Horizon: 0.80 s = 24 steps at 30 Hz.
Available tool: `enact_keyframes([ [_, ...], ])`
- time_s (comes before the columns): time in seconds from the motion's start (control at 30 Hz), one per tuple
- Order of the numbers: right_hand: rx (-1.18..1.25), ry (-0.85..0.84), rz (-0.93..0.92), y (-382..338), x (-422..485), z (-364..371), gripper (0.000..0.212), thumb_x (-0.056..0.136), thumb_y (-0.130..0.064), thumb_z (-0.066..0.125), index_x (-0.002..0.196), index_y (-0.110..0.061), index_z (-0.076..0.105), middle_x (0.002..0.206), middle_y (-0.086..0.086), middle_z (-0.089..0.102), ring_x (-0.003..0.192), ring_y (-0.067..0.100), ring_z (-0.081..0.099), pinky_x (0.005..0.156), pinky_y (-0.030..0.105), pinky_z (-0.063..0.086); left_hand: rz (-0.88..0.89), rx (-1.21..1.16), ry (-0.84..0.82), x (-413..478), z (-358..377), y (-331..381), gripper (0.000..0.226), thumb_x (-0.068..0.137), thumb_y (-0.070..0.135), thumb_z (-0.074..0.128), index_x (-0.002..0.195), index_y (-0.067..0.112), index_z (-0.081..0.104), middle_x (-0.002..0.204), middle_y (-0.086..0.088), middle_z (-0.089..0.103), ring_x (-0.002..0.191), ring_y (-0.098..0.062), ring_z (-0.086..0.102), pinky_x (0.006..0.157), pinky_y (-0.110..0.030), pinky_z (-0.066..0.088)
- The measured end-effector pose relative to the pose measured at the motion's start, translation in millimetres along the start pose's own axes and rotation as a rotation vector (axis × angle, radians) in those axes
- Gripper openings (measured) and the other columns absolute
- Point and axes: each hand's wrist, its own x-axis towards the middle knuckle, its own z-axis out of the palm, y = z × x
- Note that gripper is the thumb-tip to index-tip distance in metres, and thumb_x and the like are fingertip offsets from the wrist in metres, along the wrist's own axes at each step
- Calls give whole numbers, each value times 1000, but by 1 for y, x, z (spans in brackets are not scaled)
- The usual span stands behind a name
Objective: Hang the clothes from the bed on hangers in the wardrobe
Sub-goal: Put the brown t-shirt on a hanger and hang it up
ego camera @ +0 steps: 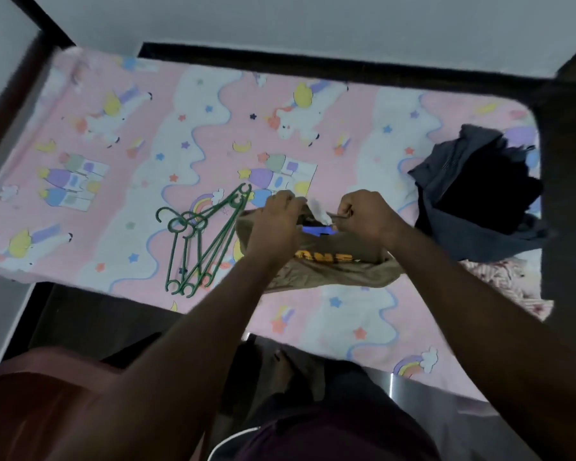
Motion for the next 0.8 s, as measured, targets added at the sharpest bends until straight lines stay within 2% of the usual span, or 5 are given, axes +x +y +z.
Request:
enact_keyframes([
  [0.1, -36, 40, -72, -41, -18, -31, 11, 75, -10, 75, 73, -4, 67, 74, 4, 67, 61, 8, 52, 56, 27, 39, 3, 177, 68, -5, -36, -6, 89, 83, 31, 69, 154, 15, 18, 157, -17, 19, 146, -33, 15, 116, -56, 15],
  [0.17, -80, 86, -112, -67, -30, -51, 12, 74, -11, 76, 75, -4, 67, 73, 3, 66, 60, 5, 51, 56, 26, 39, -31, 242, -26, -4, -65, -13, 103, 81, 44, 70, 155, 17, 5, 157, -14, 22, 146, -29, 18, 117, -53, 11],
  [0.3, -66, 166, -141, -107, -50, -87, 19, 71, -15, 83, 75, -4, 68, 70, -1, 62, 61, 5, 50, 51, 10, 35, -108, 106, -207, -4, -114, -36, 66, 77, 38, 75, 135, 19, 48, 118, -10, 61, 113, -31, 56, 88, -36, 43],
  [0.47, -105, 241, -181, -141, -76, -115, 19, 71, -17, 84, 76, -6, 69, 76, 6, 67, 62, 7, 52, 51, 12, 35, 68, 112, -121, -23, -149, -37, 11, 88, 27, 62, 91, 16, 63, 92, -8, 65, 88, -27, 58, 66, -28, 34],
  [0.8, 234, 388, -219, -128, -139, -157, 15, 85, -20, 76, 99, -22, 73, 94, 0, 74, 96, 20, 69, 90, 44, 54, 299, 74, 86, -46, -193, -29, 14, 88, 34, 66, 91, 20, 64, 77, 6, 58, 80, -18, 51, 60, -28, 31],
])
